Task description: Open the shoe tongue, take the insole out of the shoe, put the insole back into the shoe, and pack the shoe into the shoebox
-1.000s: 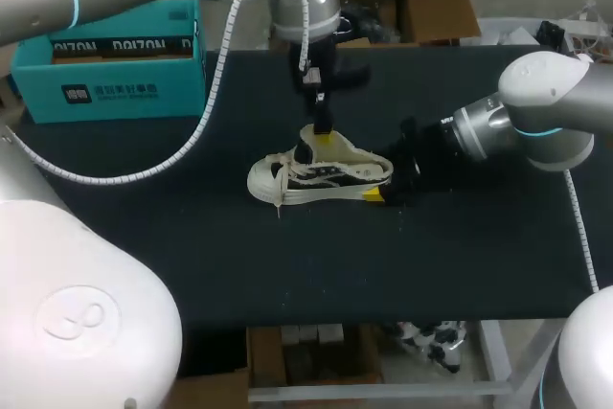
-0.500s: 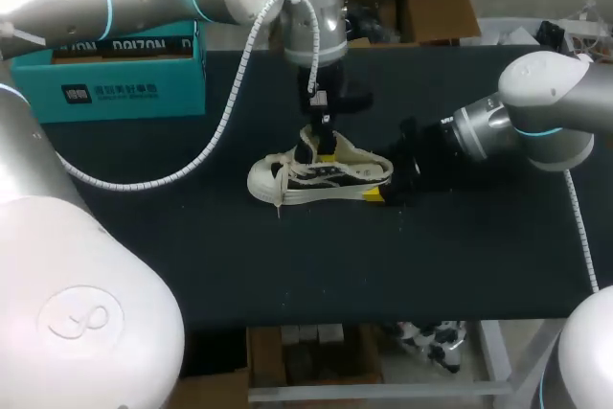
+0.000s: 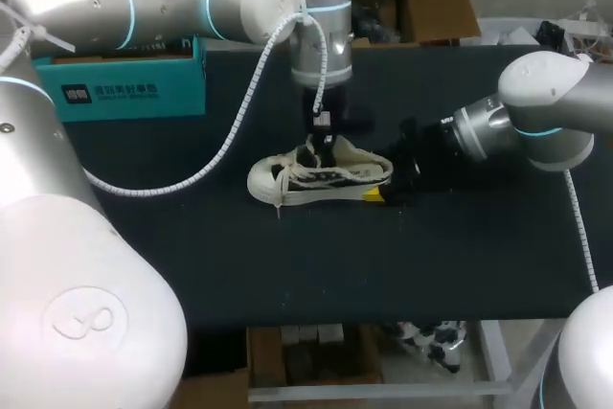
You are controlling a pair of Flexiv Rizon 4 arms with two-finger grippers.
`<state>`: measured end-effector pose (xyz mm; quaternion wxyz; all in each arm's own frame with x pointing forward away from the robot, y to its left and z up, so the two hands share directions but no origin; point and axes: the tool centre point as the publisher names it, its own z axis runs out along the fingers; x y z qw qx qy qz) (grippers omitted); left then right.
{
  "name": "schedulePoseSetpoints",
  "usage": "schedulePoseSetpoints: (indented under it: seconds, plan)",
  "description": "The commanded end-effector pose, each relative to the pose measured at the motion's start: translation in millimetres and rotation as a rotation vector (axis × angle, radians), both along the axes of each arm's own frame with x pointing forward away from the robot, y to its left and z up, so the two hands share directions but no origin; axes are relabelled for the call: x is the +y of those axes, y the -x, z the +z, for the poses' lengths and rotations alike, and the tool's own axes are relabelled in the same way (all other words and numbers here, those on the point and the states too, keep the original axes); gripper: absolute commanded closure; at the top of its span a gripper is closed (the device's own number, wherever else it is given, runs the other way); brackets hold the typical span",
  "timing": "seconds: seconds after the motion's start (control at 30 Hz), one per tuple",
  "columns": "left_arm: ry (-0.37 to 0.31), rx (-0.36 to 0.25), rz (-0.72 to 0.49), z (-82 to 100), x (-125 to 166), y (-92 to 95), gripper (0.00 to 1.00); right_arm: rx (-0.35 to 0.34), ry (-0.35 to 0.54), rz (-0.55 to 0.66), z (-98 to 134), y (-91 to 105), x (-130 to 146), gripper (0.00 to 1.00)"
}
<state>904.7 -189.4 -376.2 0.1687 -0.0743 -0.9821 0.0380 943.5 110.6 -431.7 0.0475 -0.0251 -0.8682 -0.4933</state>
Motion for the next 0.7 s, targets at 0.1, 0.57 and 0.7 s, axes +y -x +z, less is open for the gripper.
schedulePoseSetpoints:
  seconds: [0.1, 0.57, 0.7]
  plan:
    - [-0.003, -0.015, 0.011, -9.9, 0.4, 7.2, 1.0, 0.001, -0.003, 0.002, -8.8, -2.0, 1.1, 1.0]
    - [-0.05, -0.11, 0.068, -24.1, 1.4, 9.3, 0.79, 0.001, -0.003, 0.002, -8.8, -2.0, 1.1, 1.0]
    - [-0.061, -0.134, 0.087, -27.5, 1.1, 5.2, 0.68, 0.001, -0.003, 0.002, -8.8, -2.0, 1.1, 1.0]
